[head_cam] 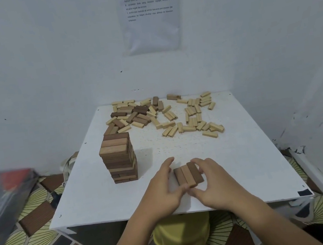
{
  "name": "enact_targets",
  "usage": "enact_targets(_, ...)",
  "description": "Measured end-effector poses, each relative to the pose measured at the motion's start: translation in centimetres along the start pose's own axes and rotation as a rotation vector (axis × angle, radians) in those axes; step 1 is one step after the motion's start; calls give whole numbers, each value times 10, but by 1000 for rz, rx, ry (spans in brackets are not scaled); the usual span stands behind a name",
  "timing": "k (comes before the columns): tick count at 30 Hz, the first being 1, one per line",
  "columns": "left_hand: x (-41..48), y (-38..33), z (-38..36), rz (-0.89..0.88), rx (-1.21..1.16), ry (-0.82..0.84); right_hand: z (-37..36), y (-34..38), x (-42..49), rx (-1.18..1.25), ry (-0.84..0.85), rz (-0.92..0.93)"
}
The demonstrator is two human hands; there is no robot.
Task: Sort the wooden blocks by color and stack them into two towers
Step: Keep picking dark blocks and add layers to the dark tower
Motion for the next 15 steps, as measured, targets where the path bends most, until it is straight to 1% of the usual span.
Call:
enact_targets(1,-3,2,1,4,-46,-3,-4,5,-4,-23,-70,-13)
enact_targets(3,-6,4,4,20,-134,-26,-14,14,-8,-145,-164,-95)
enact_targets(5,-7,5,6,44,-170,-52,-21,21,-7,-246,-196,-144)
enact_targets(6,-8,5,8,48,-170,-60,-22,23,-5,-239,-198,-143)
enact_targets(8,-11,4,12,39,-144,-65,-18,21,1,-200,-144,-102)
enact_targets(12,-17,3,16,38,-112,-79,-2,12,17,-208,135,94)
enact_targets(14,-17,1,13,43,-117,-92,6,9,20,-181,208,140)
enact_targets(15,-16,0,12,47,-124,-104,8,5,21,-156,217,139)
Point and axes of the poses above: each hand's wrist, its own x-axis towards the middle knuckle, its own z-axis out of the back of the hand, y = z × x, the point moved 5 cm from there along x, towards the middle knuckle, and after that the axes turned 1 degree about -x, right-handed, at the moved point
